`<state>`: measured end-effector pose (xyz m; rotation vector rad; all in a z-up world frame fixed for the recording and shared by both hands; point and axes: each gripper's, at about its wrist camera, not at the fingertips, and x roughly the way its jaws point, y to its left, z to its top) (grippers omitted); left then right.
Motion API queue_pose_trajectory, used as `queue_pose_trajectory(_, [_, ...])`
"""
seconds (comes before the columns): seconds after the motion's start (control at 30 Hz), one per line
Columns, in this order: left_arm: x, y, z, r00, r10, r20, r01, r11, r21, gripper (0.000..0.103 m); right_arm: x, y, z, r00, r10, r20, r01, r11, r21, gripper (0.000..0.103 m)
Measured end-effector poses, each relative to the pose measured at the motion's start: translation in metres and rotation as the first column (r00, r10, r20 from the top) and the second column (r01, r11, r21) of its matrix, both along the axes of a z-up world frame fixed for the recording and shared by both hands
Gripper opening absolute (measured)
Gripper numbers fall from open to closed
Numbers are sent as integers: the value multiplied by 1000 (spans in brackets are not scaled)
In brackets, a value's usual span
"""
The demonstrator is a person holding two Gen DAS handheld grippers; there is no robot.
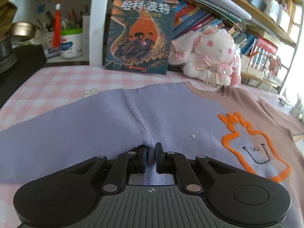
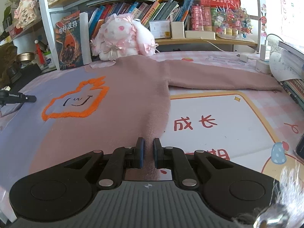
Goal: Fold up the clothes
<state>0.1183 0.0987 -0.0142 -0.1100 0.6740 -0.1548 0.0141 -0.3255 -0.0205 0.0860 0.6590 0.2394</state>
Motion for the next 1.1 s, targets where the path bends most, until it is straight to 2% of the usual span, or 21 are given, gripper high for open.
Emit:
queue_pose_trajectory(0.13, [-28,-2,4,1000,-26,10,25,1000,16,16,-6,-1,0,1000,4,0,-4,1000,6,14])
queue_pose_trajectory(0.23, [-60,-3,8,998,-49,27,48,998,27,23,-11,-1,1,1000,7,0,-7,1000,11,22])
queue_pose_trajectory(0.33, [-94,-2,9,997,-64,35,65,998,-12,27,-16,-1,1,1000,10,-1,-10,1000,16,26])
queue_pose_trajectory(0.43, [-125,0,4,998,-43,45,45,997,-56,40,-25,-4,2,1000,6,-2,-6,1000,26,28])
queue_pose_trajectory(0.57, [-150,5,-5,999,1,37,4,993,-114,41,-41,-9,2,1000,0,0,0,999,32,28])
queue_pose_trajectory(0.67, [-159,5,-8,999,10,37,-4,988,-157,40,-48,-11,2,1000,-1,0,1,999,38,28])
queue_pose_trajectory(0.73, [-162,2,-9,999,20,38,-13,988,-156,35,-52,-10,2,1000,-1,-1,1,999,34,26])
queue_pose_trajectory(0.77, [-162,0,-10,999,20,38,-14,988,-152,27,-53,-10,2,1000,-1,0,1,1000,31,24])
queue_pose_trajectory(0.8, [-162,-1,-11,999,21,40,-15,989,-146,11,-53,-8,2,1000,1,2,-1,1000,23,23])
queue_pose_trajectory(0.83, [-162,-2,-12,999,23,43,-16,990,-140,7,-54,-7,2,1000,4,4,-4,1000,14,20])
queue_pose_trajectory(0.93, [-164,4,-15,997,55,57,-45,986,-163,5,-52,-4,1,1000,10,4,-11,1000,17,13])
queue_pose_trajectory(1.03, [-164,19,-19,992,116,57,-101,970,-220,4,-49,1,1,1000,25,6,-25,999,31,12])
queue_pose_trajectory(1.1, [-165,24,-19,989,135,52,-120,965,-232,5,-47,10,0,999,43,14,-43,999,22,12])
